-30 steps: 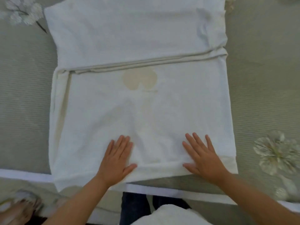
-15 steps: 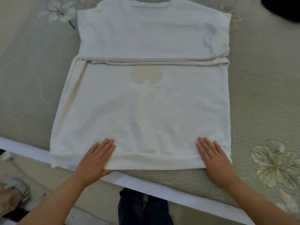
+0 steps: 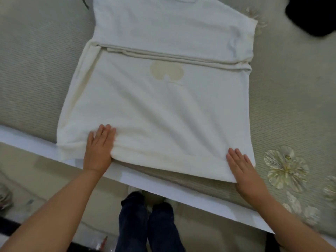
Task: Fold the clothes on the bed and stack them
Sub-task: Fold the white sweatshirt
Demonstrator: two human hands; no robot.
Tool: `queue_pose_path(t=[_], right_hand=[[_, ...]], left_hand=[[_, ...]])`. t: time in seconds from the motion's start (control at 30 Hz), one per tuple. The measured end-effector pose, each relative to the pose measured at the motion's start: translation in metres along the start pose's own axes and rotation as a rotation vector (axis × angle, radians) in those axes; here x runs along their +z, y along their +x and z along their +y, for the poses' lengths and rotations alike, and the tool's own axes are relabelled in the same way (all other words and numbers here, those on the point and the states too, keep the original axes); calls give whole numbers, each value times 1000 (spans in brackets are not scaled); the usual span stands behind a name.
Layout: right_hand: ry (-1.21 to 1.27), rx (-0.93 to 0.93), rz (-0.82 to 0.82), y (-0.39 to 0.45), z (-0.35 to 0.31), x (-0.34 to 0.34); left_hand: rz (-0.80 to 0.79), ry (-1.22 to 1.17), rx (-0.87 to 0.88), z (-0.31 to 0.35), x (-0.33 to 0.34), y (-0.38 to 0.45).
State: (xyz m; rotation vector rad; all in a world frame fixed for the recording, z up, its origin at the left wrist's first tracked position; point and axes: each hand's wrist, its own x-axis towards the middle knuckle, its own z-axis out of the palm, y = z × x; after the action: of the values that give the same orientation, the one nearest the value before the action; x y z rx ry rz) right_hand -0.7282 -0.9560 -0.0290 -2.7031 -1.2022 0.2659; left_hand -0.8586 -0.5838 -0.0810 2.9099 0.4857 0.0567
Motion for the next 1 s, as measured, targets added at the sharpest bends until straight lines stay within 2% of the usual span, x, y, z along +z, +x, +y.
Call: queue_pose_path(t=[0.1,0.27,0.37,0.5,0.57,0.63,0.73,0.9,1.0], right_hand=[[-56,4,-14,-13,-14,7],[-90,-15,-89,-61,-45,27],[-73,-59,-121,-89,-64,30],[-156,109,-213,-87,-82,29],[-197,171,-242,-69,-77,15],[-228,326,-438,-45,-68,-5],[-292,429,-365,0,-46,-34],[-286,438,-224,77,-17,-83],[-336,474,-194,121,-1,-105]], left_hand=[[-24,-21,-37,-9,-12,-13],[-166,73,135,-23,-39,-75],[-223,128,173,-28,-59,-112],[-415,52,-13,-29,-82,-118],[-463,25,-57,-25,-95,-99],[-405,40,-33,-18,-105,-69],[-302,92,102,-18,-118,-24],[-372,272,255,-30,-148,70],[-351,325,328,-29,-160,132]])
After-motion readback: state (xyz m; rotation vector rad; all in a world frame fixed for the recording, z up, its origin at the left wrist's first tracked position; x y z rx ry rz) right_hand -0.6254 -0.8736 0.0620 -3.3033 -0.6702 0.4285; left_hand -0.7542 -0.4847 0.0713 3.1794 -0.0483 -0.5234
